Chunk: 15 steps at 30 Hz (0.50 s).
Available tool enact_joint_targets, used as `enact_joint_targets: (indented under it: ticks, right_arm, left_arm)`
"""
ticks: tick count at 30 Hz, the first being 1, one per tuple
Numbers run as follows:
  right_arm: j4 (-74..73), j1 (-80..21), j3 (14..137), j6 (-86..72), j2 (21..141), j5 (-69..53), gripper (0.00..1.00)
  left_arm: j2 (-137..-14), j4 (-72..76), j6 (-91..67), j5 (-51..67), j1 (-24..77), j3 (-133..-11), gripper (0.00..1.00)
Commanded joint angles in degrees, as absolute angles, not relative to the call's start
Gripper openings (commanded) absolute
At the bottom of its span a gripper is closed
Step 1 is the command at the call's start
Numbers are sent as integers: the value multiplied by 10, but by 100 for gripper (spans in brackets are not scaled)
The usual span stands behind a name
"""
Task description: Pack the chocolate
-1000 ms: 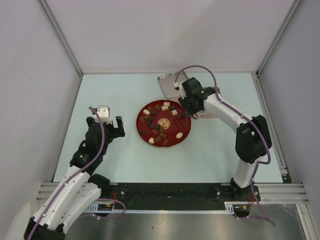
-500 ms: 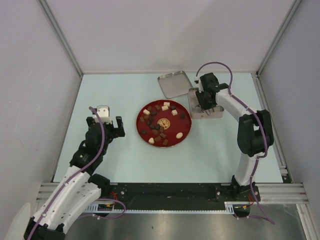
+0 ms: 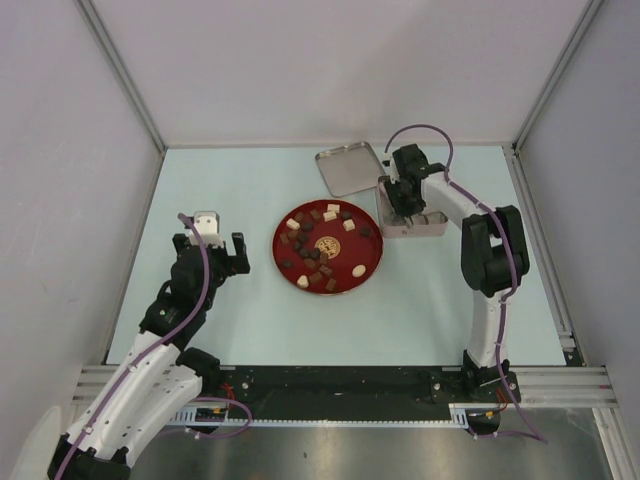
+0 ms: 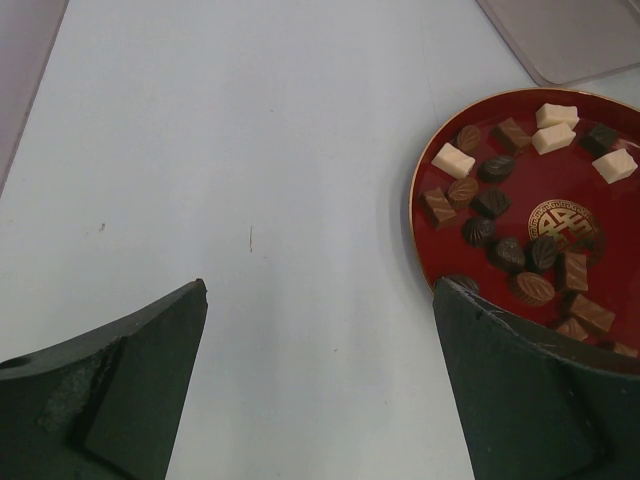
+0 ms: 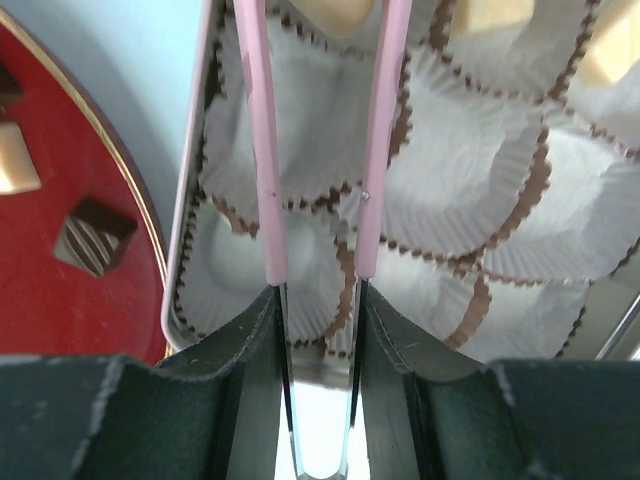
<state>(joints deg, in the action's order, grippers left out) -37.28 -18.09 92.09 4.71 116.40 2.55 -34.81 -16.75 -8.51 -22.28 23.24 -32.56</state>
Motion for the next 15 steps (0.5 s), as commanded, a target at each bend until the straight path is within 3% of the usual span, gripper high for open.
enact_joint_targets:
  ticks: [1, 15]
  right_arm:
    - [-353, -179, 964, 51, 1172, 25, 16]
    - [-370, -179, 975, 48, 1183, 27, 42]
  left_arm:
    - [-344, -142, -74, -220, 234, -320, 100]
    - [-340, -142, -72, -219, 234, -320, 100]
